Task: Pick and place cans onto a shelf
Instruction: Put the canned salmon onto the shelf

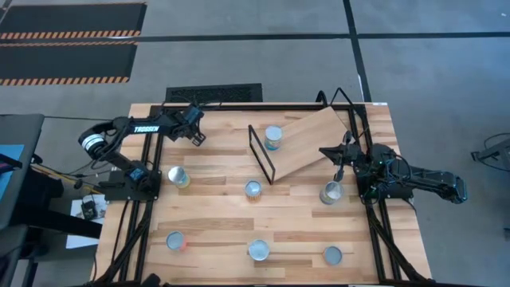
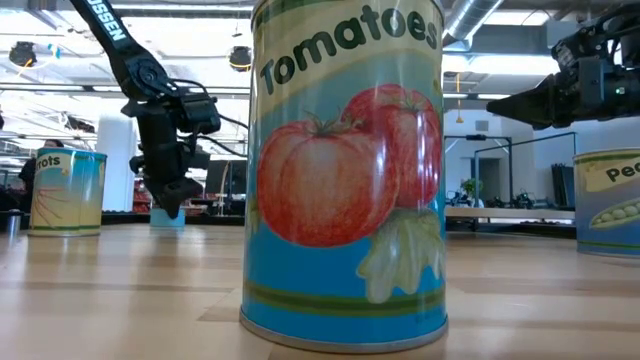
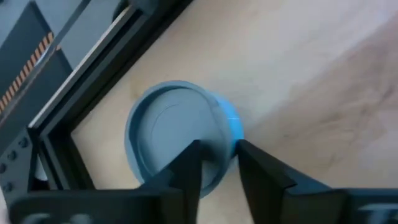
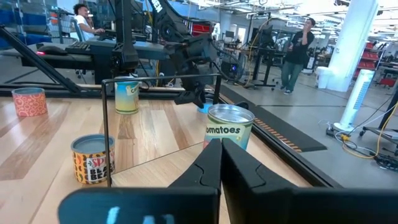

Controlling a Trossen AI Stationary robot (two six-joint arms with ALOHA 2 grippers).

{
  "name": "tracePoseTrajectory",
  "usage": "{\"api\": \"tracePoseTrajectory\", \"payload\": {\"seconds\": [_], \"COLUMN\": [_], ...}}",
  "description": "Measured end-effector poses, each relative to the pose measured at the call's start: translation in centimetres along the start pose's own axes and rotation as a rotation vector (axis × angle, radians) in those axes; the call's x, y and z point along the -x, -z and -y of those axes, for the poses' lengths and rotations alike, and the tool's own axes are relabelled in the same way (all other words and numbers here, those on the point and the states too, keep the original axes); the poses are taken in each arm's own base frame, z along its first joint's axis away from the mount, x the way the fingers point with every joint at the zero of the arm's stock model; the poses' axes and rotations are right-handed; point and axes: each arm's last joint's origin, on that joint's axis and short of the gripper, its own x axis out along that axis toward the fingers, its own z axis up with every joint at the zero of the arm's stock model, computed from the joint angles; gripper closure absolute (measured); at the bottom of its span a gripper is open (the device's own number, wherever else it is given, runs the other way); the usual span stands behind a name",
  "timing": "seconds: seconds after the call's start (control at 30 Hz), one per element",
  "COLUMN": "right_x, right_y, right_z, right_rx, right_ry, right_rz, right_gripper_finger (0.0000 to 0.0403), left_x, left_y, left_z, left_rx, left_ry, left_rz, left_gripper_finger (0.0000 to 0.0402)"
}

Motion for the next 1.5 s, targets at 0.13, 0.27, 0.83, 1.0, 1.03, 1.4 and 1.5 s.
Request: {"api": "tracePoseTrajectory", "payload": {"seconds": [0.13, 0.27, 0.83, 1.0, 1.03, 1.4, 1.5], "right_x": [0.0, 0.0, 0.0, 0.0, 0.0, 0.0, 0.0], "right_y": [0.0, 0.0, 0.0, 0.0, 0.0, 0.0, 0.0], "right_z": [0.0, 0.0, 0.0, 0.0, 0.0, 0.0, 0.0], "right_rx": [0.0, 0.0, 0.0, 0.0, 0.0, 0.0, 0.0], "right_ry": [0.0, 0.0, 0.0, 0.0, 0.0, 0.0, 0.0], "right_rz": [0.0, 0.0, -0.002, -0.002, -0.002, -0.002, -0.002], "right_gripper_finger": [0.0375, 0.0375, 0.0375, 0.0375, 0.0374, 0.0374, 0.0374], "left_x": [0.3, 0.9, 10.5, 12.7, 13.1, 17.1, 17.2], "left_y": [-0.2, -0.3, 3.2, 5.1, 5.4, 8.5, 9.2], "left_z": [0.5, 1.4, 10.0, 12.8, 13.2, 16.7, 17.6], "left_rx": [-0.073, -0.128, -0.526, -0.671, -0.695, -0.786, -0.775], "left_ry": [0.028, 0.095, 0.533, 0.616, 0.644, 0.872, 0.884], "left_rz": [0.016, 0.046, 0.239, 0.301, 0.317, 0.447, 0.437], "left_gripper_finger": [0.0389, 0.0393, 0.0401, 0.0401, 0.0401, 0.0401, 0.0401]}}
